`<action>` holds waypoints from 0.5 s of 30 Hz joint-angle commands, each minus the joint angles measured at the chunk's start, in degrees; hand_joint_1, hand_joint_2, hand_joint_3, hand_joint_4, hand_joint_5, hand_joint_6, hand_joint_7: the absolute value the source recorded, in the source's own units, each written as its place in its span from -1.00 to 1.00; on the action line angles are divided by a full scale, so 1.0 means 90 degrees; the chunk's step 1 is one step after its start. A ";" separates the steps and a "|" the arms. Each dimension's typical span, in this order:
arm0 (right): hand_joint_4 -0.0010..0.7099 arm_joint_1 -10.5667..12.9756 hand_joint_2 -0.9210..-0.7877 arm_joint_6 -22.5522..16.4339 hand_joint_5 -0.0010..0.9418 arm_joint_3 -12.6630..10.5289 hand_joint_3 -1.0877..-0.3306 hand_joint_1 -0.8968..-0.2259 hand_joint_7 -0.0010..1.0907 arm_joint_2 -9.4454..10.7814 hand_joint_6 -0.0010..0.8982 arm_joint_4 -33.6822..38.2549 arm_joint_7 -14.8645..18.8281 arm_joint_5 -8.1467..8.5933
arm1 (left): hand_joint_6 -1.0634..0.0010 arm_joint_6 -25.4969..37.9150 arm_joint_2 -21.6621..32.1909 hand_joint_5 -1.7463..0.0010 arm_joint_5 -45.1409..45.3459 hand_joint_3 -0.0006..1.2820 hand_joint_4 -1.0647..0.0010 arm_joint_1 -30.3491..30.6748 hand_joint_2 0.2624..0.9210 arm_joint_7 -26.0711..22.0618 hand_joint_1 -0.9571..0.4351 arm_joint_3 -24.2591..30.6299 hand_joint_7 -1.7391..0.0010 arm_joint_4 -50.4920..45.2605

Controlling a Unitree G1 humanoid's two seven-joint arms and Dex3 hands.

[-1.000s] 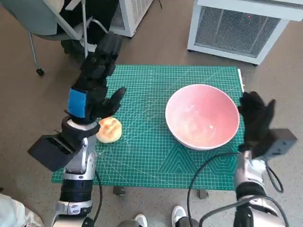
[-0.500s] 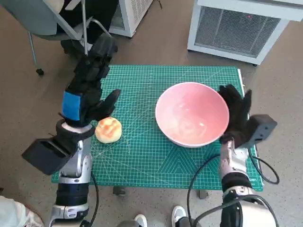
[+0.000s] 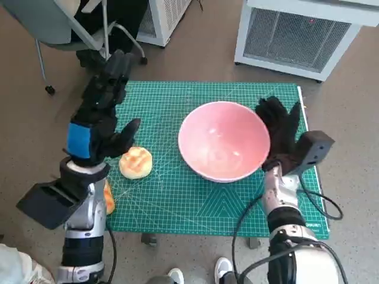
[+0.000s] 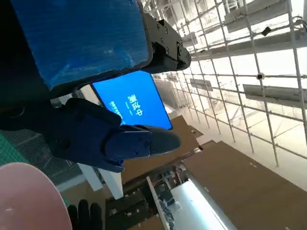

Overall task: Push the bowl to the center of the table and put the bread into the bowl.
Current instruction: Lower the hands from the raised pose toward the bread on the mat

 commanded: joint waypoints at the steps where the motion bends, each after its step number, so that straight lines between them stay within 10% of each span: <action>1: -0.47 -0.0099 -1.00 0.0182 -1.00 0.0046 -0.28 0.11 -0.28 0.0147 -0.63 0.0120 -0.0174 -0.0124 | 0.28 0.0038 0.0076 1.00 -0.0055 -0.45 0.57 0.0078 1.00 0.0018 -0.51 0.0057 0.97 -0.0141; 15: -0.42 -0.0399 -1.00 -0.0007 -0.98 0.0278 -0.24 -0.04 -0.30 -0.0125 -0.61 -0.0017 -0.0209 -0.0444 | 0.30 0.0176 0.0695 1.00 -0.0047 -0.44 0.57 0.0609 1.00 -0.0155 -0.47 0.0426 0.98 -0.0795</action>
